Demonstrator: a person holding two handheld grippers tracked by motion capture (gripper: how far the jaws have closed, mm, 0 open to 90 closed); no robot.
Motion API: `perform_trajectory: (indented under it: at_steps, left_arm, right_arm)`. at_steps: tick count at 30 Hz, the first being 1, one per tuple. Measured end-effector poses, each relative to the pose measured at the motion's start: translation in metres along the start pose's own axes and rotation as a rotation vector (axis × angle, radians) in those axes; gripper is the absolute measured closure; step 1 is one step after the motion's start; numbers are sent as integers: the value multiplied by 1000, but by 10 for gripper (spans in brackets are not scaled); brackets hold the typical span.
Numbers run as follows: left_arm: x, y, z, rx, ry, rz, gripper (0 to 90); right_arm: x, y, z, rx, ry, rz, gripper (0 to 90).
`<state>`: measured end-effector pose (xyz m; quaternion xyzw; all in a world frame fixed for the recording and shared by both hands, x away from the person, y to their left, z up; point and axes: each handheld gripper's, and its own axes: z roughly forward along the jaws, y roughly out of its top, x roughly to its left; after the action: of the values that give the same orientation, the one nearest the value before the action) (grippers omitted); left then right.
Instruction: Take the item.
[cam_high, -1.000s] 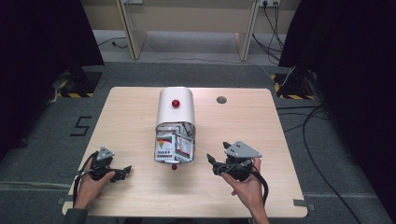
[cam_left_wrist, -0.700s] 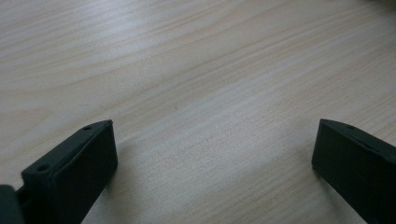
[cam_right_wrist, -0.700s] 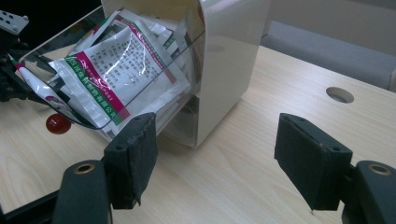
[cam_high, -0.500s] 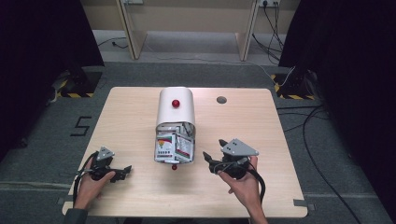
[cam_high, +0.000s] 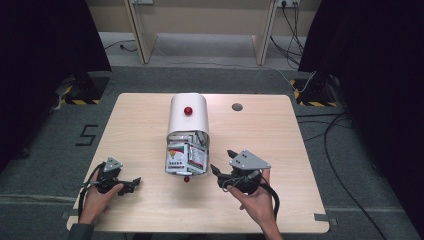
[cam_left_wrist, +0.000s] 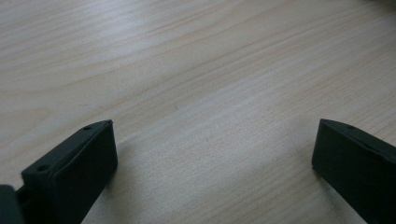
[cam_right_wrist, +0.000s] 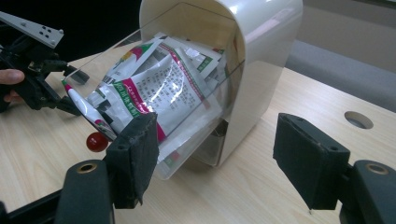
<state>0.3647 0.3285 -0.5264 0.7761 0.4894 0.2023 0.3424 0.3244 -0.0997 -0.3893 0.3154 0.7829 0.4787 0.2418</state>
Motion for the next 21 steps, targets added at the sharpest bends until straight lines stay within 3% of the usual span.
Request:
perform_trajectory:
  at_steps: [21]
  left_arm:
    - [0, 0, 0, 0, 0, 1, 0]
  right_arm:
    - [23, 12, 12, -9, 65, -48, 325]
